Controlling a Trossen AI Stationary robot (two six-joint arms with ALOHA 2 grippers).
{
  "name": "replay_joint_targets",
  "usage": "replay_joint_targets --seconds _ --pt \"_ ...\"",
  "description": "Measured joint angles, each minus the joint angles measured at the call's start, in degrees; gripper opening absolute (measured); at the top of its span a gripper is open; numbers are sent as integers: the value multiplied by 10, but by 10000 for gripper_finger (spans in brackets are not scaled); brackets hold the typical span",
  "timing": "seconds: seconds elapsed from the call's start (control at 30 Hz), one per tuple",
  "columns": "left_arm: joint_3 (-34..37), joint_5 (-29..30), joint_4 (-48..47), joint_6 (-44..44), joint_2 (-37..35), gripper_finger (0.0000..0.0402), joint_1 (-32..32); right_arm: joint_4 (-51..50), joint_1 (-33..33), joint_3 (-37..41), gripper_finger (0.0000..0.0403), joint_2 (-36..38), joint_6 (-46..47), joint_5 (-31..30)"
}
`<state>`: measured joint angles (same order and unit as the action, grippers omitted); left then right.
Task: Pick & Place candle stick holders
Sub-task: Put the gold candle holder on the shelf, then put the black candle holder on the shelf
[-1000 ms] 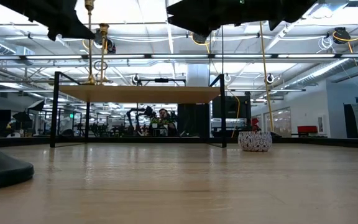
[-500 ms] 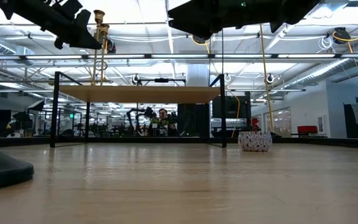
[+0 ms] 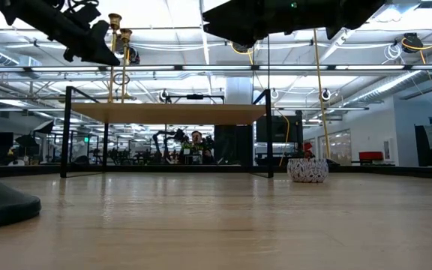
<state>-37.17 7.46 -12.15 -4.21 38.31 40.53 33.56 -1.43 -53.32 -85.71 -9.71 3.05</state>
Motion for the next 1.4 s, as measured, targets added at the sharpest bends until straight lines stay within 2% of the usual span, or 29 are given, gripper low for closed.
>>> replay_joint_targets --seconds 0.2,0.3,0.43,0.67,0.87,1.13,1.4 --pt "0 -2 0 0 0 55 0 0 0 0 231 0 0 0" --pt "0 -33 1 0 -1 63 0 0 0 0 233 0 0 0" --pt "0 -60 2 -1 -1 93 -1 0 0 0 232 0 0 0" --pt "0 -16 2 -1 -1 156 0 0 0 0 232 0 0 0" --pt "0 -16 2 -1 -2 189 -1 0 0 0 231 0 0 0" --pt "0 -41 -30 2 -33 200 -7 0 0 0 233 0 0 0" --pt "0 -50 -73 6 -74 200 -42 0 0 0 233 0 0 0"
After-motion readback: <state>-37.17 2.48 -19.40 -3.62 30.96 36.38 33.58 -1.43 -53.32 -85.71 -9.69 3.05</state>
